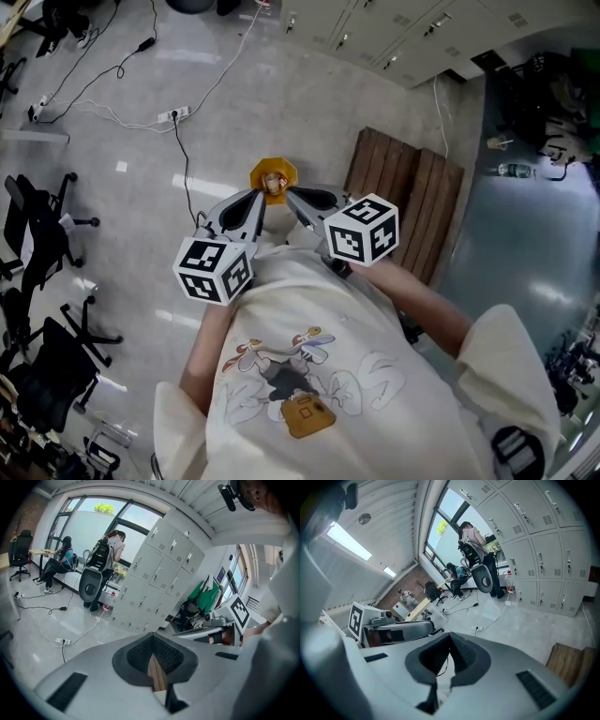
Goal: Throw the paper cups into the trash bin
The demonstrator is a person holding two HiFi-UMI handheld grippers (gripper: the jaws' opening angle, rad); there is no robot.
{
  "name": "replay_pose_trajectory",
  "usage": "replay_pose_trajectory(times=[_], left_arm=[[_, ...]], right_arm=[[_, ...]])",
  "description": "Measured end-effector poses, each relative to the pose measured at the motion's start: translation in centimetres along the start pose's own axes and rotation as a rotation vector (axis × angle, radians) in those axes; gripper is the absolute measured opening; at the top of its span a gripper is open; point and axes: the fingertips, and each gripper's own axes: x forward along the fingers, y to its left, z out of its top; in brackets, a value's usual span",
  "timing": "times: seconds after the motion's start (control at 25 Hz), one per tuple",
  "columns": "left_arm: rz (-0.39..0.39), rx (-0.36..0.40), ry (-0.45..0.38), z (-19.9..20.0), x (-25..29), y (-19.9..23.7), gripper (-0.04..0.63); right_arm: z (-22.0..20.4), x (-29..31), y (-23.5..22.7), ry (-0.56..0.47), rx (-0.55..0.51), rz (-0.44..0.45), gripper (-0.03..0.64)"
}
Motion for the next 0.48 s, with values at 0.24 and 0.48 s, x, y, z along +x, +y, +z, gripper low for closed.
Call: replay_pose_trajectory(times=[0.24,0.48], left_arm=[[-0.006,-0.022,-0.004,0.5,0.5,0.9,0.005],[-0.016,-0.001,0.003,1.1,1.4,0.5,0.005]], right_arm=[[0.3,0.3,-0.5,-0.004,0.025,-0.012,0.008],[1.1,-0.3,-1.4,-0.032,0.044,-0.029,0.008]])
